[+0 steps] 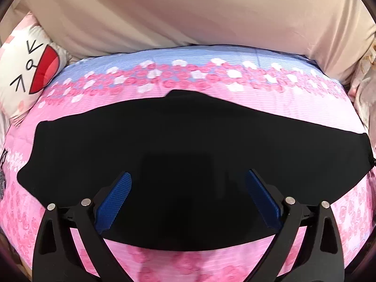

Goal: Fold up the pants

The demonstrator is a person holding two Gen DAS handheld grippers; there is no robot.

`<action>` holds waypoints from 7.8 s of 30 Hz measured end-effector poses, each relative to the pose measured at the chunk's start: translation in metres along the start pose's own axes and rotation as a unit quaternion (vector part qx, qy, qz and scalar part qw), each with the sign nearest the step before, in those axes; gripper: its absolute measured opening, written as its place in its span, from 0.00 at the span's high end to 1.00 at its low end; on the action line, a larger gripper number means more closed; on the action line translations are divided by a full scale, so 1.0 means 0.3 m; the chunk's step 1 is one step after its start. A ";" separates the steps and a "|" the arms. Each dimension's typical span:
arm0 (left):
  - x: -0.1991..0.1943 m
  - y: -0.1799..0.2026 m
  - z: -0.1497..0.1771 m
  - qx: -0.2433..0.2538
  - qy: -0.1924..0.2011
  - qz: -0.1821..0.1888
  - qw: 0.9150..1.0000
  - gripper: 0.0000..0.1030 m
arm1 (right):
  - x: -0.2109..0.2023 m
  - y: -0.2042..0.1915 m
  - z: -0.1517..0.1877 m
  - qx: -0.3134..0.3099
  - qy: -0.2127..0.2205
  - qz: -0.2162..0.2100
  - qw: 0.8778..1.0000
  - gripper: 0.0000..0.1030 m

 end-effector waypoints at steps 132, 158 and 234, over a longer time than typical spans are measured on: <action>0.096 0.491 -0.027 0.122 0.007 -0.012 0.992 0.05 | -0.028 -0.196 -0.084 -0.041 -0.008 -0.056 0.998 0.87; 0.055 0.462 -0.060 0.118 0.031 -0.019 0.992 0.05 | -0.129 0.125 -0.021 0.062 0.042 0.031 0.997 0.50; -0.028 -0.838 0.557 -0.255 0.025 -0.057 0.965 0.05 | -0.248 -1.502 0.811 -0.228 -0.126 -0.253 0.932 0.48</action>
Point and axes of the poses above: each gripper's, at about its wrist camera, not at the fingertips, and x roughly the way its jaws point, y to its right, z to its underside, the point moved 7 cm from there along x, roughly the way its jaws point, and after that the axes turned 15 degrees about x, right-handed, at the moved point
